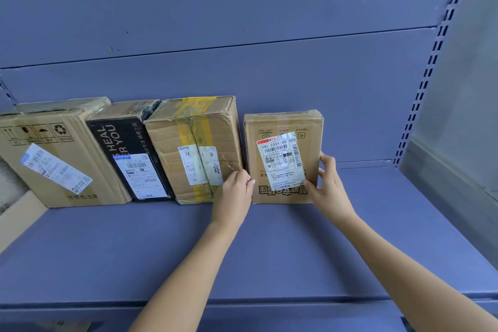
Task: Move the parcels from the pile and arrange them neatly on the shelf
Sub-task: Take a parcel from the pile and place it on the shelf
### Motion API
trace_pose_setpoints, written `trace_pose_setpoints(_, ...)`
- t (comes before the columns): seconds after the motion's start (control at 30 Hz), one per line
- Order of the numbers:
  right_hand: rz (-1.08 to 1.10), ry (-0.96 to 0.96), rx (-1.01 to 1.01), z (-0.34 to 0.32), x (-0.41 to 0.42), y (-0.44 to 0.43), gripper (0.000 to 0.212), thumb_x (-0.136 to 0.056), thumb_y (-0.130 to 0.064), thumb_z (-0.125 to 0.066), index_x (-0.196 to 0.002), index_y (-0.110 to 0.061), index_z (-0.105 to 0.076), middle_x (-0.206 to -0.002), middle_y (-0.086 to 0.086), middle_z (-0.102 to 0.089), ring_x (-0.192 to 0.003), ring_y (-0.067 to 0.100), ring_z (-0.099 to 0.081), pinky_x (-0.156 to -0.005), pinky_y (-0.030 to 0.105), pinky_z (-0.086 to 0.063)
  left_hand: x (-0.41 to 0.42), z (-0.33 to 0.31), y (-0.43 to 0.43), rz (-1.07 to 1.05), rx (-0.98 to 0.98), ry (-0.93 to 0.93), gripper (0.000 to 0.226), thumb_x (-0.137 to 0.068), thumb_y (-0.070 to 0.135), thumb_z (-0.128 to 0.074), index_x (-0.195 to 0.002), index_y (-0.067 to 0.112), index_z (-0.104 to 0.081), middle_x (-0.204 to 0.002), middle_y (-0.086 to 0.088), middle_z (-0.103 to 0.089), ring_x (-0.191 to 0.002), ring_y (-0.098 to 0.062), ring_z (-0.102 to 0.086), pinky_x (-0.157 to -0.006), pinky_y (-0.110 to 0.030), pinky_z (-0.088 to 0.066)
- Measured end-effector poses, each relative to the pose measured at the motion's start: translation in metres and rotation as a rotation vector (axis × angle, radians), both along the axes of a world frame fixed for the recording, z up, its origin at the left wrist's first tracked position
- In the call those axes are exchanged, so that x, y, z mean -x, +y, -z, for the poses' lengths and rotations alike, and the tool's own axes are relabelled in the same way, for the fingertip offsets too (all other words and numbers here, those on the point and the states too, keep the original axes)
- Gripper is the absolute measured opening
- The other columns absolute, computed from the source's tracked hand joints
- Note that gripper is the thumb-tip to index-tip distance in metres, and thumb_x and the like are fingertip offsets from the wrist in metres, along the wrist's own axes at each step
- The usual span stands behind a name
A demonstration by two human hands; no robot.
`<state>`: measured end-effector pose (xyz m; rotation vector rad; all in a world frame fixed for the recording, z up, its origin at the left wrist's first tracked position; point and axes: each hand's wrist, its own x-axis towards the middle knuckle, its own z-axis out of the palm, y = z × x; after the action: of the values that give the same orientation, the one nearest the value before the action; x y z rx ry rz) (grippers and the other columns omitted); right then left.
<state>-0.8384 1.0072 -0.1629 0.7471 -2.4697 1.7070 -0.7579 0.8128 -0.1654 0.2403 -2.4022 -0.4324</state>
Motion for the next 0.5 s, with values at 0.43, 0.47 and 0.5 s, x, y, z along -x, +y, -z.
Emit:
trace_pose_setpoints(0.43,0.024,0.015,-0.036,-0.003,0.024,-0.019,0.047,-0.093,-0.002,-0.051,-0.132,-0.019,-0.030,-0.133,-0.021,-0.038,-0.111,-0.002,-0.046,-0.079,0.029,-0.043,0.013,0.029,-0.021,-0.005,0.750,0.105,0.023,-0.071,0.000,-0.068,-0.088,0.014,-0.061,-0.083,0.000,-0.060,-0.066,-0.020,-0.046,-0.056,-0.030,-0.040)
trace_pose_setpoints(0.47,0.031,0.016,-0.035,-0.002,0.025,-0.022,0.048,-0.093,-0.002,-0.051,-0.132,-0.019,-0.030,-0.133,-0.021,-0.038,-0.110,-0.002,-0.046,-0.080,0.031,-0.044,0.013,0.031,-0.022,-0.017,0.764,0.086,0.027,-0.072,0.003,-0.069,-0.096,0.014,-0.065,-0.094,0.001,-0.064,-0.068,-0.020,-0.047,-0.058,-0.030,-0.041)
trace_pose_setpoints(0.5,0.039,0.019,-0.031,-0.001,0.027,-0.024,0.048,-0.093,-0.002,-0.050,-0.132,-0.019,-0.030,-0.132,-0.020,-0.039,-0.108,-0.001,-0.047,-0.080,0.032,-0.045,0.013,0.032,-0.022,-0.030,0.785,0.056,0.034,-0.072,0.006,-0.069,-0.105,0.014,-0.066,-0.107,0.001,-0.065,-0.071,-0.020,-0.047,-0.060,-0.030,-0.041)
